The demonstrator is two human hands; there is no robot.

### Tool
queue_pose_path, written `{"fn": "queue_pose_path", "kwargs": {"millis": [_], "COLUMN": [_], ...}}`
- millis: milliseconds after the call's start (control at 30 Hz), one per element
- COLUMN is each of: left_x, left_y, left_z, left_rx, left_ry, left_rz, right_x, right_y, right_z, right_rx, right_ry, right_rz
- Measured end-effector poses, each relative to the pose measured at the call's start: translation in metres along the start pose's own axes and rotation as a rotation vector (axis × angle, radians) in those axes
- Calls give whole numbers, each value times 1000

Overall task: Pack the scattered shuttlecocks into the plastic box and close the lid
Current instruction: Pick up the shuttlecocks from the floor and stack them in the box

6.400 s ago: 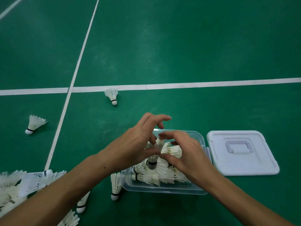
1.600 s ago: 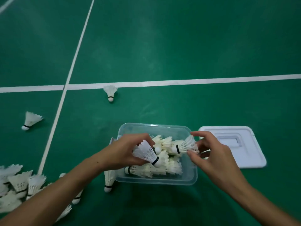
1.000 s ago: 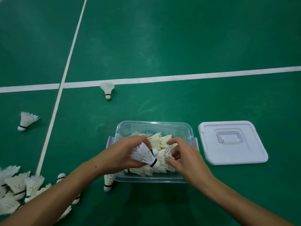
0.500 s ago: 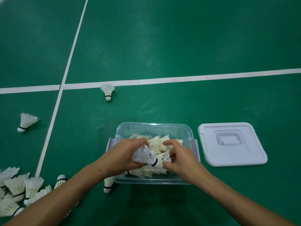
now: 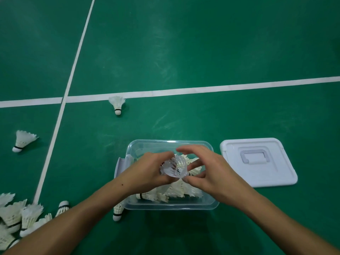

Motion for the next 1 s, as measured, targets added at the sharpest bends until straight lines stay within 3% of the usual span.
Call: {"fn": "queue_pose_path", "kwargs": {"millis": [233, 500, 867, 1000], "left_x": [7, -7, 14, 13], "left_y": [7, -13, -59, -53], "left_z": [12, 5, 22, 19], "left_rx": [-17, 163, 483, 438], "left_ry": [36, -27, -57, -40], "left_rz": [10, -136, 9, 110], "right_x": [-9, -50, -52, -48], "right_y": [16, 39, 7, 3], "right_z": [1, 34, 64, 60], "right_rx": [-89, -72, -402, -517], "right_ry": [126, -34, -180, -150], "right_rz": [143, 413, 445, 503]}}
Point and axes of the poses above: each hand's wrist, its own x-axis towards the middle knuckle, its own y-axis out of the back of the hand, z = x × y, the point moved 6 cm from there along x, towards the middle knuckle, and after that the axes turned 8 degrees about x, right-handed, at the moved point
